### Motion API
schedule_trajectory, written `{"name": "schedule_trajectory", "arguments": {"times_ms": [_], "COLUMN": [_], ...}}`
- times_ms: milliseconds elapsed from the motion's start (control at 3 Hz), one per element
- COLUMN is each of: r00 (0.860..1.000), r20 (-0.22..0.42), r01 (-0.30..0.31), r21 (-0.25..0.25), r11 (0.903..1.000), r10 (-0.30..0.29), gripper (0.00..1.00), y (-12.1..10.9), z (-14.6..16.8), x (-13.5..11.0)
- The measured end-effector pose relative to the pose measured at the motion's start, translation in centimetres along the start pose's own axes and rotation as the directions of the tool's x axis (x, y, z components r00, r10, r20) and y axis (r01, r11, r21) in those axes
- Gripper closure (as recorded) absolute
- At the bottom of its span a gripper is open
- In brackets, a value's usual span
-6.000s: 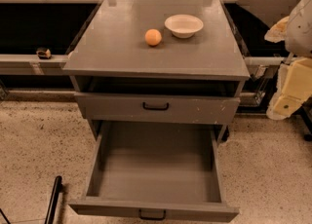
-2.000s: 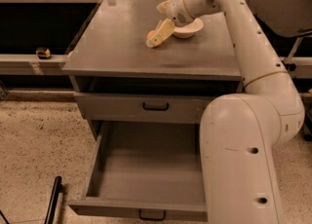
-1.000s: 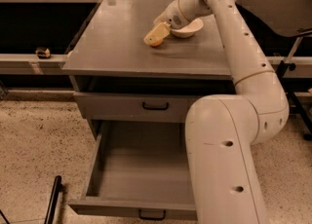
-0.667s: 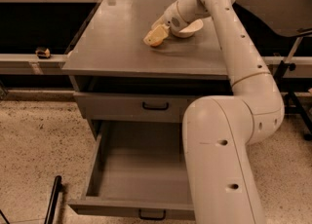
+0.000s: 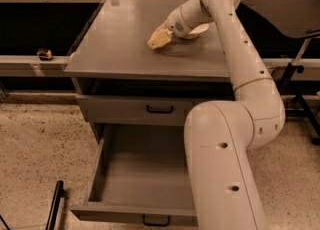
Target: Place orange into middle drawer
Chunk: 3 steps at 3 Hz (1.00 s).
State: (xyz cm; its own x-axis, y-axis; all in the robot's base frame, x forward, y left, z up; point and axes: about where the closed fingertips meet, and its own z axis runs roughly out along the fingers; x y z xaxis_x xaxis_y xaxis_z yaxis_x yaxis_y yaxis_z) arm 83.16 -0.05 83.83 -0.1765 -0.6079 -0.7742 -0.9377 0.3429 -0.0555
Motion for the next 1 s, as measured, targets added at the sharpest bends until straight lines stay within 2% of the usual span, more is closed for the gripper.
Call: {"name": "schedule_trajectory", "arguments": {"times_ms": [333,667,1000], "r00": [0.999,0.996,0.986], "r20": [0.018,0.036,0.099], "r01": [0.029,0.078,0.129], "r21": [-0.005,-0.016,0.018], "r11": [0.9996,0.9968,0.9914], "r10": [-0.029,-0.077,-0.130], "gripper": [0.87,1.00,1.00], "y": [0.2,0.7,0.2], "z": [-0.3,-0.5,-2.4], "x": [-0.6,-1.6,-1.7]}}
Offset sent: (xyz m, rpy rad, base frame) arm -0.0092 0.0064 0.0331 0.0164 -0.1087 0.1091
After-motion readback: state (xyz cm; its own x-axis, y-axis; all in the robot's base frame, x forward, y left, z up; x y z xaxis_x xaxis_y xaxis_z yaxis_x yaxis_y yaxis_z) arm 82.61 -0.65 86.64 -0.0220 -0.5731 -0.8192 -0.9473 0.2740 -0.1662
